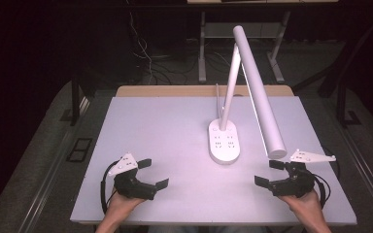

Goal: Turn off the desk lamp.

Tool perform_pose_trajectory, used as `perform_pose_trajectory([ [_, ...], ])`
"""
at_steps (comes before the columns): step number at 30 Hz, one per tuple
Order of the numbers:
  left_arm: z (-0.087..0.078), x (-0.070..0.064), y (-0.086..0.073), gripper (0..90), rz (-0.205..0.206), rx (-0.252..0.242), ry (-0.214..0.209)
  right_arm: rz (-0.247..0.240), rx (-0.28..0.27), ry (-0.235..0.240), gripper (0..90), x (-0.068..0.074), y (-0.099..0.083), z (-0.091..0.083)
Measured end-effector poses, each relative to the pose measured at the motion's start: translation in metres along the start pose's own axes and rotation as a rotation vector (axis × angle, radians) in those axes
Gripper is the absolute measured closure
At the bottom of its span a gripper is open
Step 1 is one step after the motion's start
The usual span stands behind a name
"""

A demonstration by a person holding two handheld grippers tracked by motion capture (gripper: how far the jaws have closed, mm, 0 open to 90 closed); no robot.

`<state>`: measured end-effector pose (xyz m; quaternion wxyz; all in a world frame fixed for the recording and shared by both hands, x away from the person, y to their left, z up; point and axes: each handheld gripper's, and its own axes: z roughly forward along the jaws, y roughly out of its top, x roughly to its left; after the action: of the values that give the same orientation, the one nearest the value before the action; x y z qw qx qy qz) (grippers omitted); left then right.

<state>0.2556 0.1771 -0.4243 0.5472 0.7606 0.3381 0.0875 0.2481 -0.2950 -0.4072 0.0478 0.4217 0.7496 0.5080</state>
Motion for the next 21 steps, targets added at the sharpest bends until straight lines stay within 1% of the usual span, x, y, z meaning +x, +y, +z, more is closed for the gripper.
perform_pose_trajectory([
  [10,-0.0011,0.0001,-0.0003,0.0,-0.002,-0.004,0.007,0.003,0.013,-0.001,0.7,0.0005,0.0004,-0.0008],
  [16,-0.0021,-0.0002,-0.0005,0.0,-0.003,-0.004,0.010,0.014,0.025,-0.003,0.6,0.0000,0.0019,-0.0016],
  [21,-0.0035,-0.0001,-0.0009,0.0,-0.007,-0.007,0.014,0.004,0.037,-0.007,0.7,0.0014,0.0071,-0.0020],
])
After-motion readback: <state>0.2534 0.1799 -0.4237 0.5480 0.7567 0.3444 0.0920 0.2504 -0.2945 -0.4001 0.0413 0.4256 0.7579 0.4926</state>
